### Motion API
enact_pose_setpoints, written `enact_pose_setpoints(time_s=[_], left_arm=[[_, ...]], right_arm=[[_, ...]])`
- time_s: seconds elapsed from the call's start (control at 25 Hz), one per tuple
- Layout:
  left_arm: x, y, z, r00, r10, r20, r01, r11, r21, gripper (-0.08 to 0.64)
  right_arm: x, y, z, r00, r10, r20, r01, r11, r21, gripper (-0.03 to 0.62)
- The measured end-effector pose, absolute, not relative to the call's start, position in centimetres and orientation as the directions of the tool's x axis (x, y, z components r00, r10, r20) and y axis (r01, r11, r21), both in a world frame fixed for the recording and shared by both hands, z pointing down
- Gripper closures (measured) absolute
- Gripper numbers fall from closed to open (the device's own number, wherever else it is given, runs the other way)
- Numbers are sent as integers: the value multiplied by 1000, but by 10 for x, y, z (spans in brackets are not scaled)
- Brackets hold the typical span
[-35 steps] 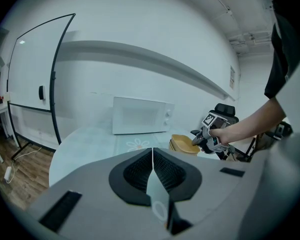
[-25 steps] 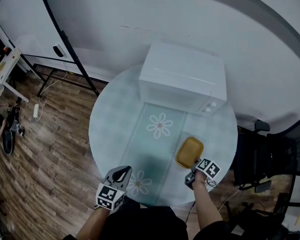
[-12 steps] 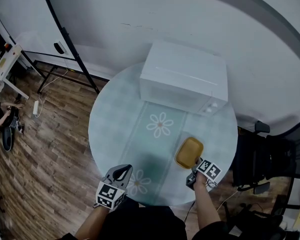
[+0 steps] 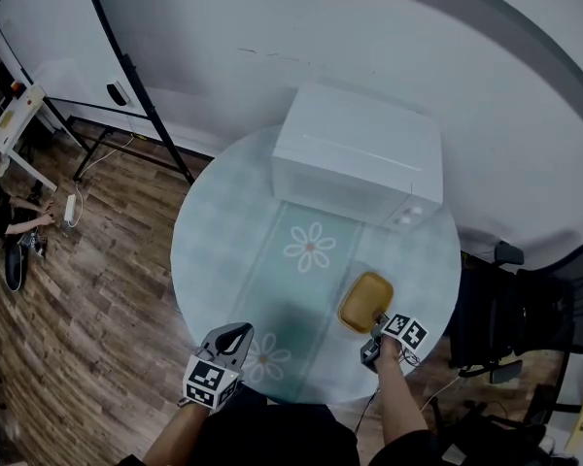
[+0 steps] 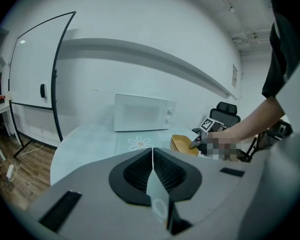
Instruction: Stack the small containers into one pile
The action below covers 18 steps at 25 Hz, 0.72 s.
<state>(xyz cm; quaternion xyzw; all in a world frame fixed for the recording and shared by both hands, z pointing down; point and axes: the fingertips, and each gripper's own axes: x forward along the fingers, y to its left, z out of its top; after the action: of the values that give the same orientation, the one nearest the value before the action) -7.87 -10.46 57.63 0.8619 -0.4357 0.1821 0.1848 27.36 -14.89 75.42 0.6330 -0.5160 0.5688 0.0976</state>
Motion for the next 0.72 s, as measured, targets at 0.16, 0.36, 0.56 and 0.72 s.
enact_pose_setpoints(time_s=[0.16,0.36,0.56,0.72], left_arm=[[-78,-103,577,553,-685,475,-820,-549,162,543],[-79,-101,577,552,-686,475,-821,-547,163,543],[-80,-100,578,551,-686,476,-821,-547,163,543],[-81,-100,578,550,-687,475,-823,-544,164,543]], right_arm=[[268,-147,759,-199,-525,828,-761,-449,-468,522],[258,-147,760,-218,-516,828,-765,-436,-473,532],[229,-150,761,-261,-499,827,-805,-360,-471,535],[200,-154,761,-297,-482,825,-825,-305,-475,535]])
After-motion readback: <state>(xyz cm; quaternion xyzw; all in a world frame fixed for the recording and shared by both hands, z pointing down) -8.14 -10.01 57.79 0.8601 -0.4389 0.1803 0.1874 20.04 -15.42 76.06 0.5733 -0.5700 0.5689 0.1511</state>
